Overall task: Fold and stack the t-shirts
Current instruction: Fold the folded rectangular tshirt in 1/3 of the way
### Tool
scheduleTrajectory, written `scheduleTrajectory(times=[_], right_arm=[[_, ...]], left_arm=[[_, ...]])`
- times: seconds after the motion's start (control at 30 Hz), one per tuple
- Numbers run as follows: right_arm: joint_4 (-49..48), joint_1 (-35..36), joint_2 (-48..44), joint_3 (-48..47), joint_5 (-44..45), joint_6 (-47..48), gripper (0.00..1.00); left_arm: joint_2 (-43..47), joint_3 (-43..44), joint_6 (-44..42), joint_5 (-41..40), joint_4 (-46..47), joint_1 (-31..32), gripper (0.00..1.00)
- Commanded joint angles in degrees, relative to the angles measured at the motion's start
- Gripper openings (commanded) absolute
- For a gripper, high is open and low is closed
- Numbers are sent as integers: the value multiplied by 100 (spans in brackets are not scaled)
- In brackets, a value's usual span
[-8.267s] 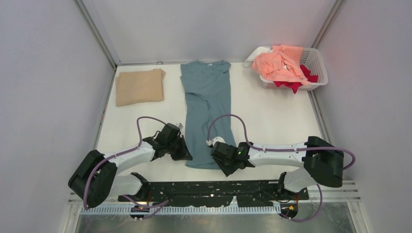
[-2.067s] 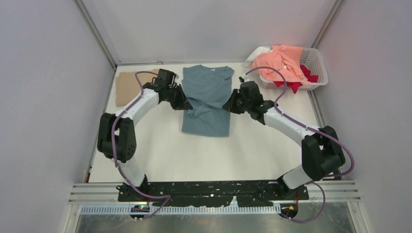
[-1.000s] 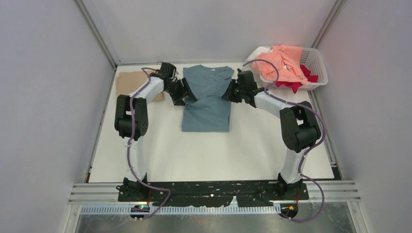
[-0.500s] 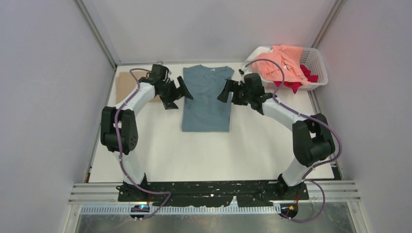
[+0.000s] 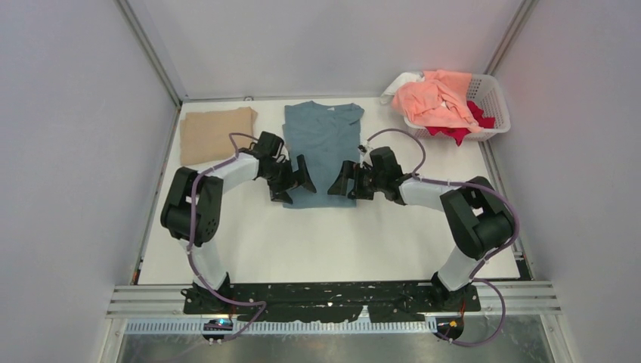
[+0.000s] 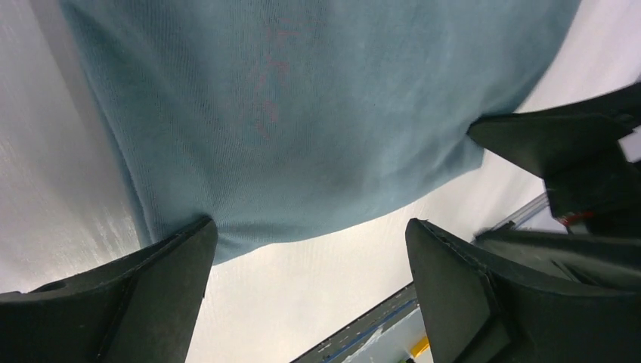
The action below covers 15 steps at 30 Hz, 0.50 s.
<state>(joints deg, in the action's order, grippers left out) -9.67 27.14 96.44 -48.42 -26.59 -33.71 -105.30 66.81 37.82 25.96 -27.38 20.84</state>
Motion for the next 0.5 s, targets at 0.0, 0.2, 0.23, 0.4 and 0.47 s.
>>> scheduleTrajectory(times=[0.0,0.2,0.23,0.4,0.47], right_arm=[[59,-25,92,370,275,57,95],[-239,5,-59,1142,208,-195,95],[-240,17,-155,1204,231,-208,95],[-69,403,-648,1656,368,-253,95],[50,604,-956,1812,454,-303,95]], left_arm=[[-39,-587,-140,19,415,-38,100],[97,-1499,6,208,821,-29,100],[206,-1679,12,202,859,-17,100],[995,-2565,106,-47,1059,87,100],[1343,-2874,135,-100,1093,227,100]])
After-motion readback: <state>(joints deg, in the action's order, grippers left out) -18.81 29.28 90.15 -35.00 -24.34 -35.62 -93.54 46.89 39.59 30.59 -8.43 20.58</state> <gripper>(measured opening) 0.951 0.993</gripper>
